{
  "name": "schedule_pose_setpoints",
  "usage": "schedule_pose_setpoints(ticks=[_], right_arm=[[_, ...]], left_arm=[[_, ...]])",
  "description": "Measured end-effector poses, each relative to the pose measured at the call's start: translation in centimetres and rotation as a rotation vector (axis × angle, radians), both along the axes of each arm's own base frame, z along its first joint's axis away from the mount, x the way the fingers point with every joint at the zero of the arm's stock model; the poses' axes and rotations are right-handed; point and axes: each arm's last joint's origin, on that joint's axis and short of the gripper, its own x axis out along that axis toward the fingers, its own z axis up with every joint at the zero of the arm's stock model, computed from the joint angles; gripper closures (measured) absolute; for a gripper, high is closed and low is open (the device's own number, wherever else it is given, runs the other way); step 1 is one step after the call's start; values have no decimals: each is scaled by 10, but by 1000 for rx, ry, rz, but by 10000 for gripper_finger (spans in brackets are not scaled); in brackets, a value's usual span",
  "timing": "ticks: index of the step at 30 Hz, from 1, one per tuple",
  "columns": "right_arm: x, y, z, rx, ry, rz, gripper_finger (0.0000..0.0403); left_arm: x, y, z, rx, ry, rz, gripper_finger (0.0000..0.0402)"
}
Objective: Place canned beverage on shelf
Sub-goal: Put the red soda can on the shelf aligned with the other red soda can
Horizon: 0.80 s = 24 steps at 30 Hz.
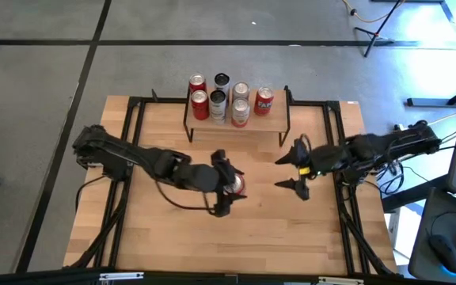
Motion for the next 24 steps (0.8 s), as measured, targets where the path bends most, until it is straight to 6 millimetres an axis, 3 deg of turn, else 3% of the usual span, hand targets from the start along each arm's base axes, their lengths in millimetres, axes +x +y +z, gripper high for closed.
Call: schedule_pose_setpoints(ticks=[8, 15, 24], right_arm=[[-1, 22, -67, 46, 80, -57, 61], [-14, 43, -118, 132, 146, -49, 61], [-21, 59, -129, 186, 77, -54, 61]], left_arm=[[48, 18, -58, 29, 143, -12, 116], [93, 32, -117, -35, 178, -115, 116], [121, 40, -166, -33, 173, -149, 116]])
